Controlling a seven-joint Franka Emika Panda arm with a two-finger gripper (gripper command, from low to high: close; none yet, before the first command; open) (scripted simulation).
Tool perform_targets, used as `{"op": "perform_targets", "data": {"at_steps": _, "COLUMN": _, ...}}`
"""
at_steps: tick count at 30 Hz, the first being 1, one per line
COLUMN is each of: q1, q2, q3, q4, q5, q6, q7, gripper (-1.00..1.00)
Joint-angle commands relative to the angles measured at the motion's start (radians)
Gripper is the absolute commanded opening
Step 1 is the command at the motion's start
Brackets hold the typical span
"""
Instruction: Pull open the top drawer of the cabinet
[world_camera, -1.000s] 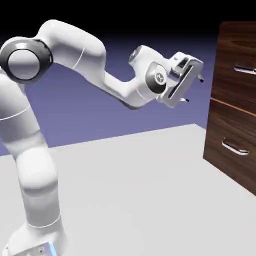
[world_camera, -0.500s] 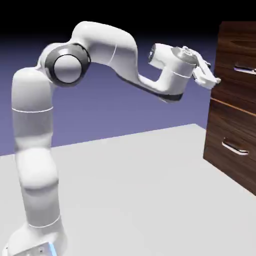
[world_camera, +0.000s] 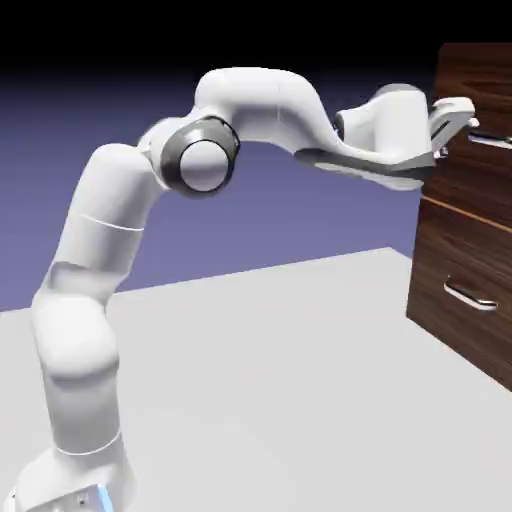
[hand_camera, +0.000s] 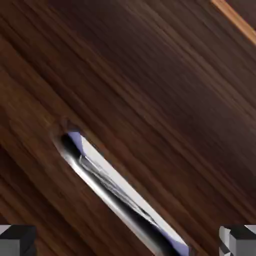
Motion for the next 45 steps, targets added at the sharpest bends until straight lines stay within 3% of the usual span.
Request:
{"op": "perform_targets", "data": {"at_steps": 1, "q1": 0.002, "q2": 0.021, "q3": -0.002, "q4": 0.033, "q5": -0.044, "q6": 0.002, "q7": -0.04, "gripper": 0.0}}
{"op": "perform_targets", "data": {"at_steps": 7, "q1": 0.011, "q2": 0.122, "q3": -0.014, "q4": 0.192, "q5": -0.253, "q6": 0.01, "q7": -0.232, "gripper": 0.0}}
{"op": "perform_targets", "data": {"at_steps": 33, "q1": -0.003, "q2": 0.399, "q3": -0.161, "q4": 0.454, "q5": 0.837, "q6": 0.102, "q7": -1.184, "gripper": 0.0}}
{"op": "perform_targets", "data": {"at_steps": 34, "q1": -0.003, "q2": 0.399, "q3": -0.161, "q4": 0.454, "q5": 0.837, "q6": 0.102, "q7": -1.184, "gripper": -1.0}}
{"op": "perform_targets", "data": {"at_steps": 45, "q1": 0.091, "q2": 0.342, "q3": -0.349, "q4": 0.416, "q5": 0.526, "q6": 0.15, "q7": -0.75, "gripper": -1.0}}
